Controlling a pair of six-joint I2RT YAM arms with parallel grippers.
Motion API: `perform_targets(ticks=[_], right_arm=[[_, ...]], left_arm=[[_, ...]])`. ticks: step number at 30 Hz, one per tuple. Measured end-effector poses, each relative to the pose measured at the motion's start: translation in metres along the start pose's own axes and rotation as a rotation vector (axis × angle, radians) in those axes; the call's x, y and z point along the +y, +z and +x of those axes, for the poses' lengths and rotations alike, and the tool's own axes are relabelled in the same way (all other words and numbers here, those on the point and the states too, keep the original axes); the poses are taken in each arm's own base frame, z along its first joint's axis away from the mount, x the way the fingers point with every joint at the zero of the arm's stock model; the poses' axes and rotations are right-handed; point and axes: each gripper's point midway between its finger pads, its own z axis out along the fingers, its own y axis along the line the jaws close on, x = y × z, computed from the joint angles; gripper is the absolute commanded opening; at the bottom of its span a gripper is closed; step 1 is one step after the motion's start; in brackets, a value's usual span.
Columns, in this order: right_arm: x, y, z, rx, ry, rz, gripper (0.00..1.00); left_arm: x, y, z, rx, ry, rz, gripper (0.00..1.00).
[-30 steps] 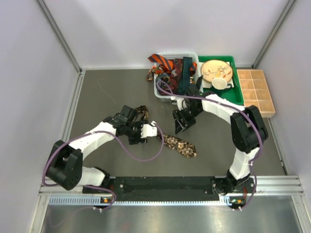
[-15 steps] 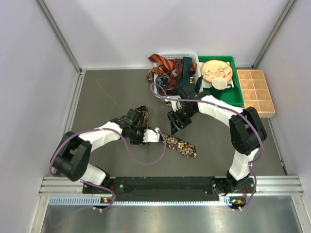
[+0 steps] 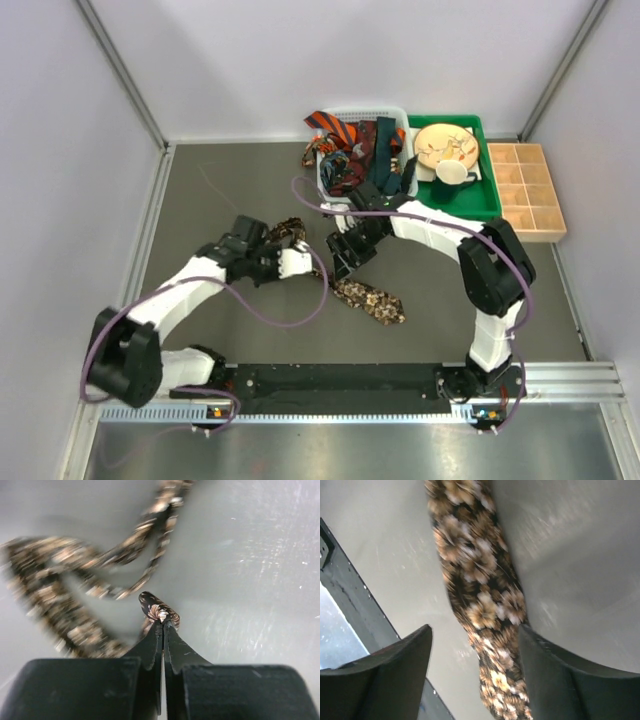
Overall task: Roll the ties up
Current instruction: Flatten out the tie at the center of the board.
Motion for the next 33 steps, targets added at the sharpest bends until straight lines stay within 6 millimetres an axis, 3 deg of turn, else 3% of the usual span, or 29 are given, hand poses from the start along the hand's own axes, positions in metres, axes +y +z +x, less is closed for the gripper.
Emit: perform_targets(ticks=[4,7,10,13,15,16,18,20,23,26,29,31,33], right_arm=[[0.017,0.014,-0.008,-0.018,-0.061,-0.004,0.85],[0.029,0.03,-0.012,-0.024,-0.133,0.014,0.82],[0.031,0.052,-0.013,-0.025,-0.208,0.068,0.7],[0.018,0.07,-0.012,-0.012,-0.251,0.159,0.32],[0.011,0.068,-0.014,-0.013,-0.263,0.201,0.05],[0.006,0.067,-0.012,-0.005,-0.258,0.218,0.0],[-0.001,0.06,-0.007,0.02,-0.255,0.235,0.0],[-0.01,0.044,0.008,0.06,-0.249,0.244,0.0],[-0.021,-0.002,0.04,0.124,-0.227,0.247,0.0],[-0.038,-0.066,0.067,0.128,-0.181,0.264,0.0],[-0.053,-0.122,0.093,0.109,-0.131,0.259,0.0],[-0.055,-0.14,0.111,0.134,-0.124,0.234,0.0],[-0.046,-0.141,0.133,0.198,-0.141,0.154,0.0]], left_arm=[[0.011,-0.039,-0.001,-0.067,-0.1,-0.096,0.0],[0.015,-0.059,0.011,-0.086,-0.215,-0.139,0.0],[0.026,-0.08,0.031,-0.095,-0.379,-0.205,0.0],[0.042,-0.103,0.046,-0.108,-0.514,-0.285,0.0],[0.053,-0.119,0.05,-0.129,-0.579,-0.335,0.0],[0.058,-0.125,0.05,-0.139,-0.597,-0.355,0.0],[0.069,-0.142,0.05,-0.166,-0.636,-0.401,0.0],[0.08,-0.159,0.046,-0.199,-0.652,-0.441,0.0],[0.092,-0.179,0.042,-0.229,-0.645,-0.485,0.0],[0.093,-0.185,0.035,-0.252,-0.625,-0.483,0.0],[0.081,-0.182,0.026,-0.277,-0.591,-0.432,0.0],[0.069,-0.18,0.018,-0.293,-0.521,-0.389,0.0],[0.051,-0.176,0.009,-0.313,-0.441,-0.337,0.0]])
